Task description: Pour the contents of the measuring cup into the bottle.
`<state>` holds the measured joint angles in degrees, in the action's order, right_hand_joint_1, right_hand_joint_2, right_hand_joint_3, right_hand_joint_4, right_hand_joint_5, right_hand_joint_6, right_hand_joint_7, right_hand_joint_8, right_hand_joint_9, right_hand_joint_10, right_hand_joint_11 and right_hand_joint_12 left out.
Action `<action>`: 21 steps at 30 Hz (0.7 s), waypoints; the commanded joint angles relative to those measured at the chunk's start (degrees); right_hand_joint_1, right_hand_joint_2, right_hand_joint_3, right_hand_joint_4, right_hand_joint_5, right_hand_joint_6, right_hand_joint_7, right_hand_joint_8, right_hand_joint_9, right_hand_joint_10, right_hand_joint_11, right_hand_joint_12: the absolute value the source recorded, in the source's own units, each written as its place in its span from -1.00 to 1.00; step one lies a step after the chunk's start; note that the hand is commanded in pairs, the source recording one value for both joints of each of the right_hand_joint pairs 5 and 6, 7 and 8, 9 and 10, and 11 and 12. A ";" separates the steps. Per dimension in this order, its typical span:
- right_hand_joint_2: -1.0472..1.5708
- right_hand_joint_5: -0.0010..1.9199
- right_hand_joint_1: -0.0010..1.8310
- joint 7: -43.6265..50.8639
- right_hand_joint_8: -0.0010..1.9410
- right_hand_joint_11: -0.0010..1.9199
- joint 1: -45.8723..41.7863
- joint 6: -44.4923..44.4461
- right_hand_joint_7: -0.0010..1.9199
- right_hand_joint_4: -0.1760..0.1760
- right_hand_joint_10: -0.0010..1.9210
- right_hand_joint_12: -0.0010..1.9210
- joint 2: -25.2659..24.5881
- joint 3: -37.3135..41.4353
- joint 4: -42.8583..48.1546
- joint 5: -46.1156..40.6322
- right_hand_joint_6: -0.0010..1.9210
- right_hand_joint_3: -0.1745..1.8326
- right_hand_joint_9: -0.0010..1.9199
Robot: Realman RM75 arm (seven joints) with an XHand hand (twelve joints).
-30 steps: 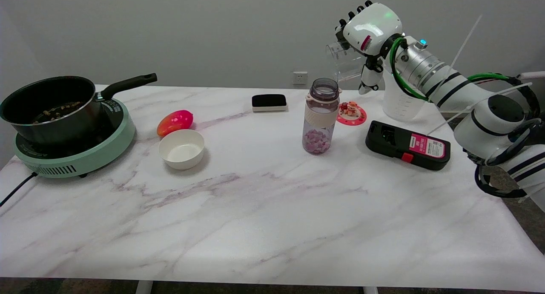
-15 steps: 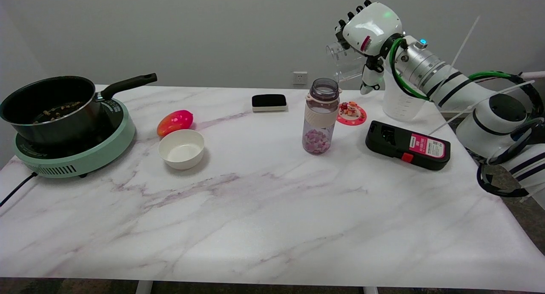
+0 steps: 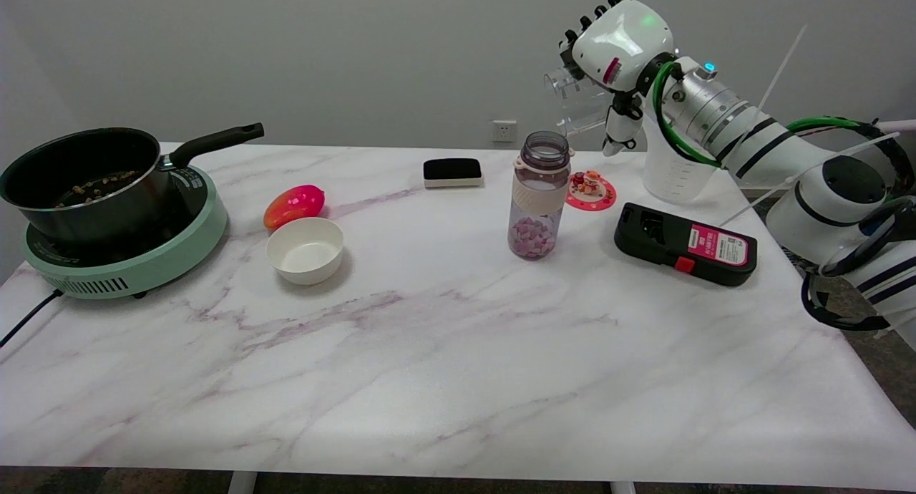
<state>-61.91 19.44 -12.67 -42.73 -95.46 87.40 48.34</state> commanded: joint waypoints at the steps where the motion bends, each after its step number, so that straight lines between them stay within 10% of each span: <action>1: 1.00 1.00 0.29 -0.11 0.98 0.46 -0.36 -0.52 1.00 0.00 0.78 0.46 0.08 -0.34 3.71 0.69 1.00 -0.50 0.78; 21: 1.00 1.00 0.29 -0.11 0.98 0.48 -1.08 -1.12 1.00 0.00 0.79 0.48 0.08 -1.97 5.62 2.50 1.00 -0.55 0.79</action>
<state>-62.00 18.92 -13.39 -42.67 -96.80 91.72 48.85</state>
